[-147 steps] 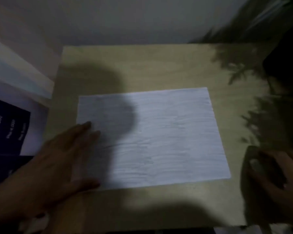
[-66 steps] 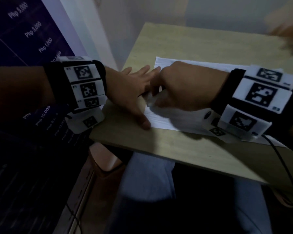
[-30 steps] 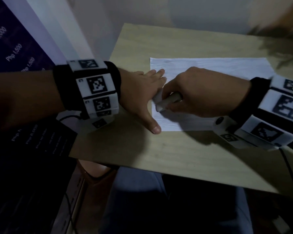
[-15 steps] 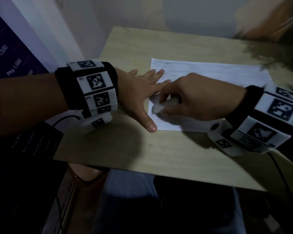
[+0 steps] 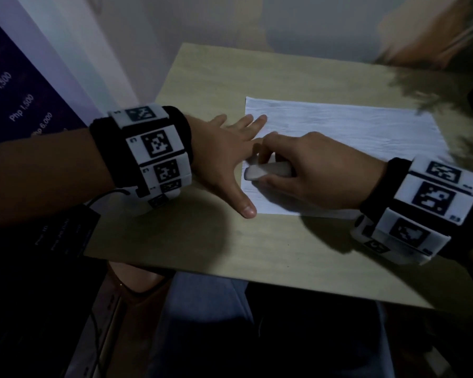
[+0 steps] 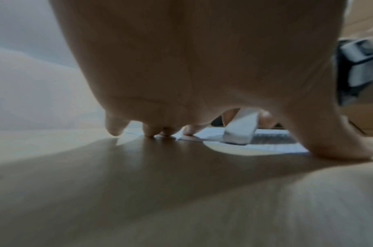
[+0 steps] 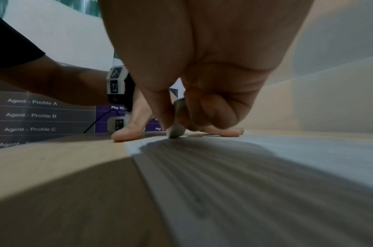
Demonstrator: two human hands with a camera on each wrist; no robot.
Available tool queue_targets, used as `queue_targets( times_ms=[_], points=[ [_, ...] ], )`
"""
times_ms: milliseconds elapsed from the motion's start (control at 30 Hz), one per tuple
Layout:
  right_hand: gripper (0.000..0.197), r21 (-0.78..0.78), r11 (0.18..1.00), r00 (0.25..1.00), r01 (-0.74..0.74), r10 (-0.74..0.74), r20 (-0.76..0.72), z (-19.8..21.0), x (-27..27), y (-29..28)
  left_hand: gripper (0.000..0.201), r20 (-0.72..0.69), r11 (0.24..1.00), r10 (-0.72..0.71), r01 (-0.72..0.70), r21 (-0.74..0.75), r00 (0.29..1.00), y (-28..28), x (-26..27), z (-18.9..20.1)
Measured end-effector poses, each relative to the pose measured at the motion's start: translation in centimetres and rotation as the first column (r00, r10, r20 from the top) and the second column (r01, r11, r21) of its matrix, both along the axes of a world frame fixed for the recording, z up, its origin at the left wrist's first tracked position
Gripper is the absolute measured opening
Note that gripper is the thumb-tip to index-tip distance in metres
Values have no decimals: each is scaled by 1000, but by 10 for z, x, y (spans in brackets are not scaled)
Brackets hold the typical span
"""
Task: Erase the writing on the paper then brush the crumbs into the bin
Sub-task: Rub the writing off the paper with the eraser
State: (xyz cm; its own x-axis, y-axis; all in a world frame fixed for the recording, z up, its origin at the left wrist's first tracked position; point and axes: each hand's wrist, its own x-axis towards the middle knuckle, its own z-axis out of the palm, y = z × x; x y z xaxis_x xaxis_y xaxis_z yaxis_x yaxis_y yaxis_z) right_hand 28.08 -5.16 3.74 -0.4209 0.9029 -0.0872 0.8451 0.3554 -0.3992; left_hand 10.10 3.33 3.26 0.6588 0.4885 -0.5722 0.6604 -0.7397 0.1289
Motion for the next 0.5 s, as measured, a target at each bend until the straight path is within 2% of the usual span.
queue_targets(
  times_ms=[133,200,367,500],
  points=[
    [16,-20,999,999,-30,29,-21,1,6,-3,140,-35,999,-13,11,-46,999,4,-1,6],
    [21,-36,997,996,-70,69,-48,5,6,-4,142,-58,999,-17,14,-44,998,5,-1,7],
    [14,-11,999,997,-49,49,-65,4,6,-1,140,-66,999,-21,18,-44,998,6,-1,7],
    [12,-72,993,993,-92,87,-77,4,5,-2,144,-75,999,-24,21,-39,997,6,-1,6]
  ],
)
